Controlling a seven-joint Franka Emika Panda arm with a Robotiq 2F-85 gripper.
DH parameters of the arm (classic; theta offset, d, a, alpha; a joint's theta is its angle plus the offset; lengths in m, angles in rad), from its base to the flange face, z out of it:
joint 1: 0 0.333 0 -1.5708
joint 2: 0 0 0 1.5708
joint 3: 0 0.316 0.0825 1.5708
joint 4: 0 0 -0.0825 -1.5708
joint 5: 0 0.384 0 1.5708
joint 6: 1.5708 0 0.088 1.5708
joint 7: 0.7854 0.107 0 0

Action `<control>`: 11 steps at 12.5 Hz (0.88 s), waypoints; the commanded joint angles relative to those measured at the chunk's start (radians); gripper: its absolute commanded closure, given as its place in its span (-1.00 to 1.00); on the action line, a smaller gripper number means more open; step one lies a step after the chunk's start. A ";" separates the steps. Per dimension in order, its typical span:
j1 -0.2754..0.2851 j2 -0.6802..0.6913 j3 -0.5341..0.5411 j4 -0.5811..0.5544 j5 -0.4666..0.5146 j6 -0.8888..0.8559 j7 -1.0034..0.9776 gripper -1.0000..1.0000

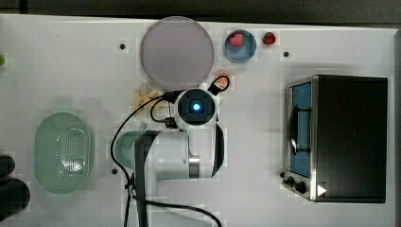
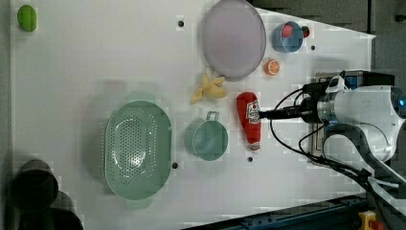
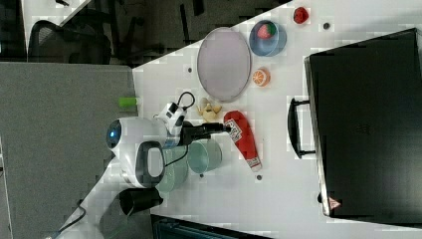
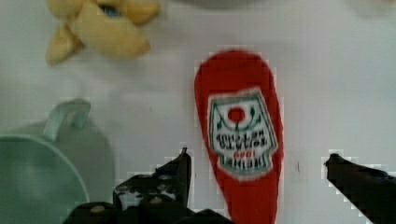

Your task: Pick Ketchup from the table and place it in strainer.

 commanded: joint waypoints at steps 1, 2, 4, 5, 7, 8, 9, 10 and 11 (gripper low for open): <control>-0.002 0.084 -0.004 -0.041 0.012 0.105 -0.070 -1.00; -0.002 0.110 -0.006 -0.047 0.011 0.133 -0.068 -1.00; -0.002 0.161 -0.007 -0.054 0.010 0.202 -0.068 -1.00; -0.002 0.184 -0.008 -0.055 0.010 0.228 -0.068 -1.00; -0.001 0.213 -0.007 -0.055 0.010 0.263 -0.068 -0.69; -0.001 0.213 -0.007 -0.051 0.010 0.266 -0.068 -0.43; 0.000 0.210 -0.006 -0.053 0.010 0.266 -0.068 -0.25; 0.000 0.200 -0.004 -0.048 0.010 0.264 -0.068 -0.25; 0.001 0.183 -0.004 -0.047 0.010 0.261 -0.068 -0.25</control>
